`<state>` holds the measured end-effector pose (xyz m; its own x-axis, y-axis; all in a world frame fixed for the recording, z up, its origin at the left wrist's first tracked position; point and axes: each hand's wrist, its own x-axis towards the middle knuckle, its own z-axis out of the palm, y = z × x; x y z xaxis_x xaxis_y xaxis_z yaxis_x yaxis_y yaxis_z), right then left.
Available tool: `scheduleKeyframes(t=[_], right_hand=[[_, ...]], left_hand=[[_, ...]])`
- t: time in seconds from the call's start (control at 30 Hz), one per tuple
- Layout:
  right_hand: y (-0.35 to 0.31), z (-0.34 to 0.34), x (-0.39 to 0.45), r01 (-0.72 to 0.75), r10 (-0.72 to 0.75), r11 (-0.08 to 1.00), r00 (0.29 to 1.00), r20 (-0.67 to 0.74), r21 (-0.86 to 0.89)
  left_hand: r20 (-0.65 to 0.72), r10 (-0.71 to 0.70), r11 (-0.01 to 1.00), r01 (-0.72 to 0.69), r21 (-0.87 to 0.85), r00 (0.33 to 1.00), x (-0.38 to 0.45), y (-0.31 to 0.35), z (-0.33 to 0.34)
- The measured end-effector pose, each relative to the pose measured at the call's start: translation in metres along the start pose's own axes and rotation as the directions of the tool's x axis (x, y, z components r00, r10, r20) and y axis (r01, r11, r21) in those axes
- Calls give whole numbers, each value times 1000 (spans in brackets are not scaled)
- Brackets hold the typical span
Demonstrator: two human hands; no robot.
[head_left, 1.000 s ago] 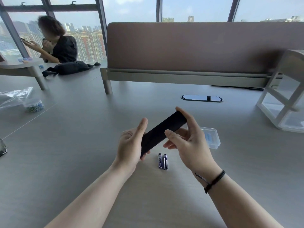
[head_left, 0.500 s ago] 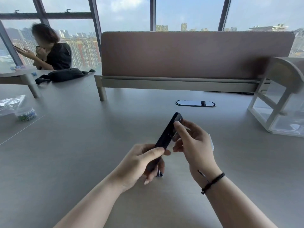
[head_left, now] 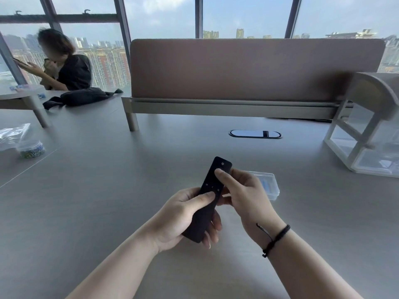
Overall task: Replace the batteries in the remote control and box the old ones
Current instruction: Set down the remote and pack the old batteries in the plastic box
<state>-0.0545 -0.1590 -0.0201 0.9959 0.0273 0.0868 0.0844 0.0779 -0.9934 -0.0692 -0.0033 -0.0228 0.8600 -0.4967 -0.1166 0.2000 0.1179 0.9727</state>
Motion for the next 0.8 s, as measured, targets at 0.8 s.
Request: scheduleKeyframes(t=[0.8], right_hand=[[-2, 0, -2, 0, -2, 999, 997, 74, 33]], left_hand=[[36, 30, 1000, -30, -3, 999, 2, -3, -5]])
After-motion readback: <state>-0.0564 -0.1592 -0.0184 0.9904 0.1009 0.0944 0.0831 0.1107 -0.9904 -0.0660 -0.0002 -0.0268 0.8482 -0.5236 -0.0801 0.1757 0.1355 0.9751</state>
